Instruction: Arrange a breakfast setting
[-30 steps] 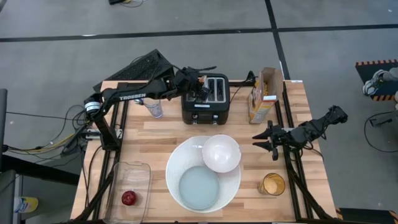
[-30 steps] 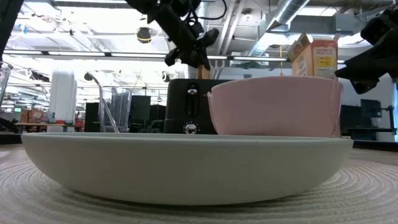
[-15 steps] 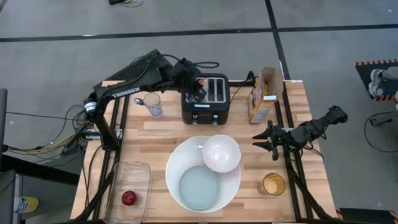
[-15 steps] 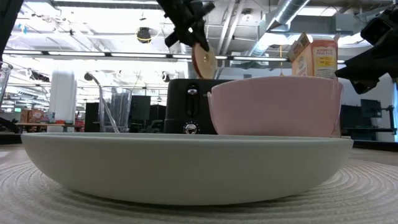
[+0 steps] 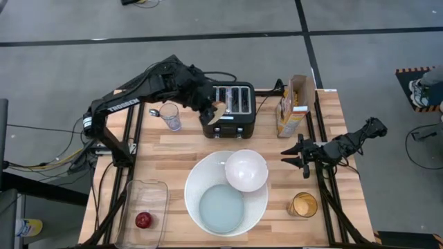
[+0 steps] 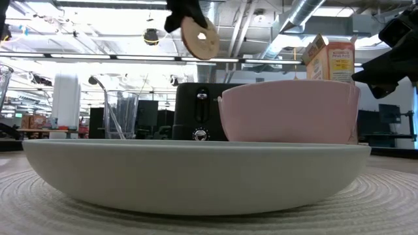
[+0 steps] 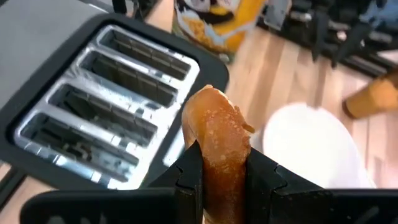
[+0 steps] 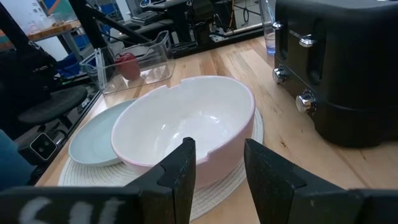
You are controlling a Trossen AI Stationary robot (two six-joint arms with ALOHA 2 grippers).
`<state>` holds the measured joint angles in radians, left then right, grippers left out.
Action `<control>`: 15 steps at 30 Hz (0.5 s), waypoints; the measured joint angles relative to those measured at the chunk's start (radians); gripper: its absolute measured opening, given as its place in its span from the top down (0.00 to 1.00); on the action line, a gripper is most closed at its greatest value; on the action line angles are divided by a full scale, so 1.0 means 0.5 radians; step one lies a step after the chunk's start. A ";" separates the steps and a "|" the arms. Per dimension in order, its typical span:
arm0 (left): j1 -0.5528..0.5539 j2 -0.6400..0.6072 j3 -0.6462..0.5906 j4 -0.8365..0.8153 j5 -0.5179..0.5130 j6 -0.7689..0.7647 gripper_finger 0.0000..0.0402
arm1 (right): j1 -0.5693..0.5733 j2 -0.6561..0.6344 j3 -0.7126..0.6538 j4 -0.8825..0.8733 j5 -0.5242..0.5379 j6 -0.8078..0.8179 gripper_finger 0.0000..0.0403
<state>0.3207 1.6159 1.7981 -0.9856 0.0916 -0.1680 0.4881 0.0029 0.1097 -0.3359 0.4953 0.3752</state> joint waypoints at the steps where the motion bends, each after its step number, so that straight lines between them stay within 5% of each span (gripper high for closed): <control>1: -0.013 -0.017 0.000 -0.035 0.001 0.000 0.86 | 0.001 0.000 0.001 -0.001 0.000 0.001 0.60; 15: -0.324 -0.304 -0.012 -0.386 -0.213 0.034 0.86 | 0.001 0.000 0.001 0.000 0.000 0.000 0.60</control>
<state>0.1587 1.4638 1.7923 -1.1785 -0.0147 -0.1511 0.4884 0.0028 0.1100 -0.3359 0.4953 0.3753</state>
